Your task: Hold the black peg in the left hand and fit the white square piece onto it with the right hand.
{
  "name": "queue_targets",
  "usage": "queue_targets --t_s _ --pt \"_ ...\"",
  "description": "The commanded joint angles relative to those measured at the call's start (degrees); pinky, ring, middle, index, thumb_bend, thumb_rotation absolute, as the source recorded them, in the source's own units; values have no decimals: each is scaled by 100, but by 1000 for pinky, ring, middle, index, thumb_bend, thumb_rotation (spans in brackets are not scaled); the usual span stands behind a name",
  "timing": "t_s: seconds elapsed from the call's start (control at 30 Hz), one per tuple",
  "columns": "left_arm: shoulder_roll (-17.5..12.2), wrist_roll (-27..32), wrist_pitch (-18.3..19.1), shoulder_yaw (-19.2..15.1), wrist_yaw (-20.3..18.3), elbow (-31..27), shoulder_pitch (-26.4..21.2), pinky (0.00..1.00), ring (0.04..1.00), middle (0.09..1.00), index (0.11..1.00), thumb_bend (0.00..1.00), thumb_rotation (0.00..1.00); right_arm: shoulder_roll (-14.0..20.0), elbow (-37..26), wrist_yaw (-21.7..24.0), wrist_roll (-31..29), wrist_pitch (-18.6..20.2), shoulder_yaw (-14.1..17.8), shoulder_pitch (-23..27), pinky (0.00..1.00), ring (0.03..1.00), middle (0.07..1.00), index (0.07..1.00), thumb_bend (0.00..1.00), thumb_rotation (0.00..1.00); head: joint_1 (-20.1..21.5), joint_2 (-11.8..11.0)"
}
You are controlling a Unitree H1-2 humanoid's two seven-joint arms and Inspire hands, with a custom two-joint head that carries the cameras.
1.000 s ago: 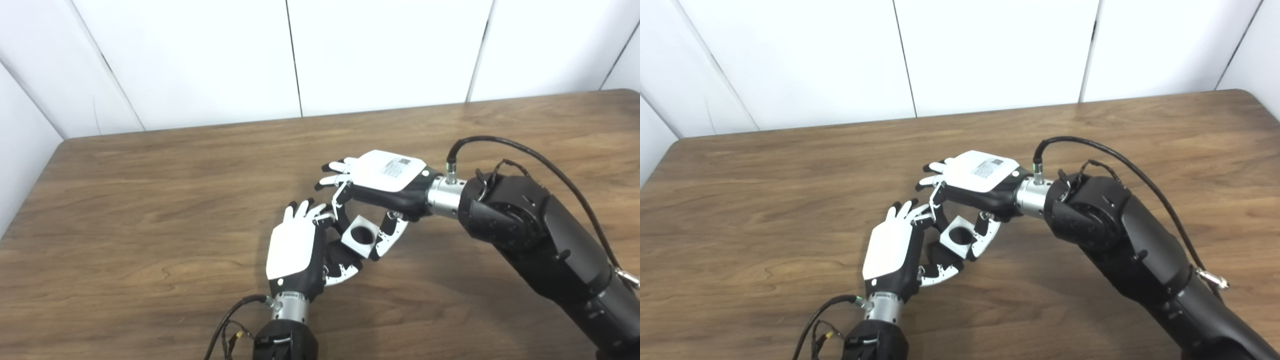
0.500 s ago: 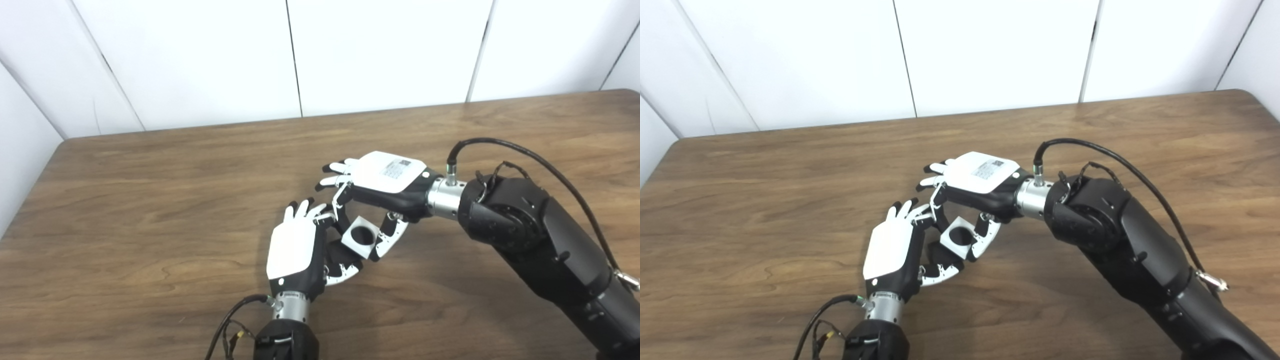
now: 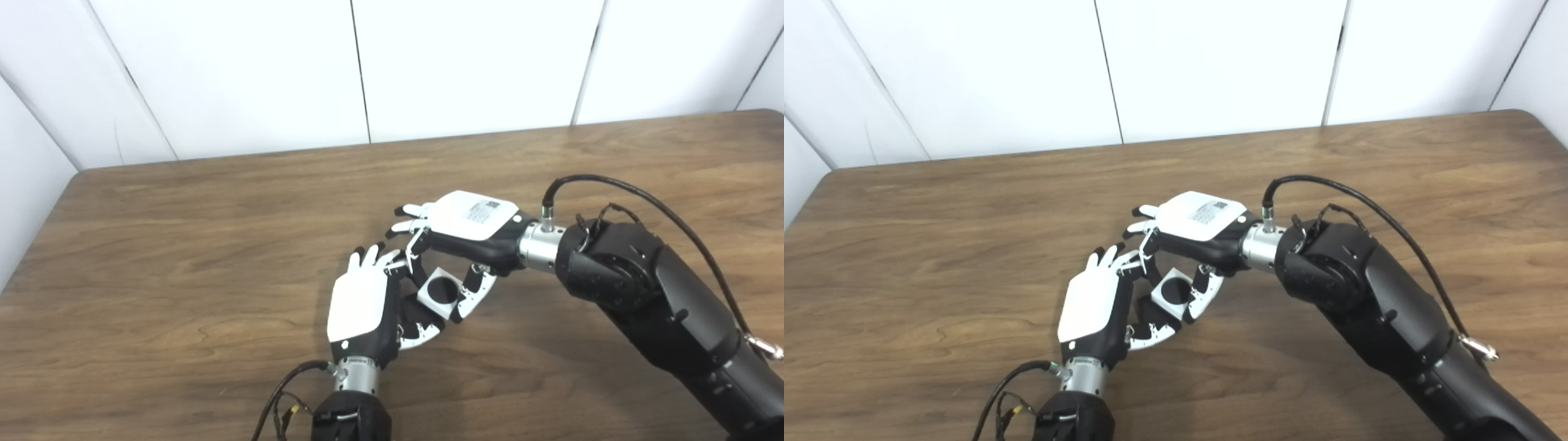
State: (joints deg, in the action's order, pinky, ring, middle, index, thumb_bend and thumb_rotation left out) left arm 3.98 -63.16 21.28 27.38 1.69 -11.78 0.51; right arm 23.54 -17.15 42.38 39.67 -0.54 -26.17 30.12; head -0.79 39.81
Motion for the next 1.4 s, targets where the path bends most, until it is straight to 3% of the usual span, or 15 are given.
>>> queue_targets --t_s 0.0,0.17,0.73,0.83,0.9,1.17,1.37 --pt "13 -54 38 3 -87 35 -61 1000 956 846 488 514 81 3 -37 -40 -20 -18 79 152 956 1000 901 615 921 171 0 6" --pt "22 -44 51 -2 -108 31 -65 1000 955 845 488 513 82 0 -25 -40 -13 -28 99 156 951 1000 898 628 976 197 -4 5" --pt "17 -68 87 -31 -90 97 -88 1000 953 846 492 515 92 -4 -67 15 -29 85 181 209 952 1000 900 633 991 209 -20 -14" --pt "9 -74 125 -51 -153 75 -96 1000 954 848 561 744 317 5 -54 -12 -42 72 204 219 946 1000 898 630 995 217 -39 -36" --pt "-1 -68 156 -73 -225 58 -102 1000 961 855 600 816 397 9 -42 -17 -45 83 224 226 949 1000 900 630 998 218 -36 -51" --pt "-158 -269 239 -42 -458 -10 -130 1000 938 854 689 876 541 -14 -19 -54 -5 113 312 249 949 1000 891 634 1000 222 -37 -79" --pt "-251 -226 263 -104 -683 -124 -126 1000 935 864 750 893 575 -6 -5 -42 18 128 334 271 954 1000 899 633 1000 243 -48 -110"
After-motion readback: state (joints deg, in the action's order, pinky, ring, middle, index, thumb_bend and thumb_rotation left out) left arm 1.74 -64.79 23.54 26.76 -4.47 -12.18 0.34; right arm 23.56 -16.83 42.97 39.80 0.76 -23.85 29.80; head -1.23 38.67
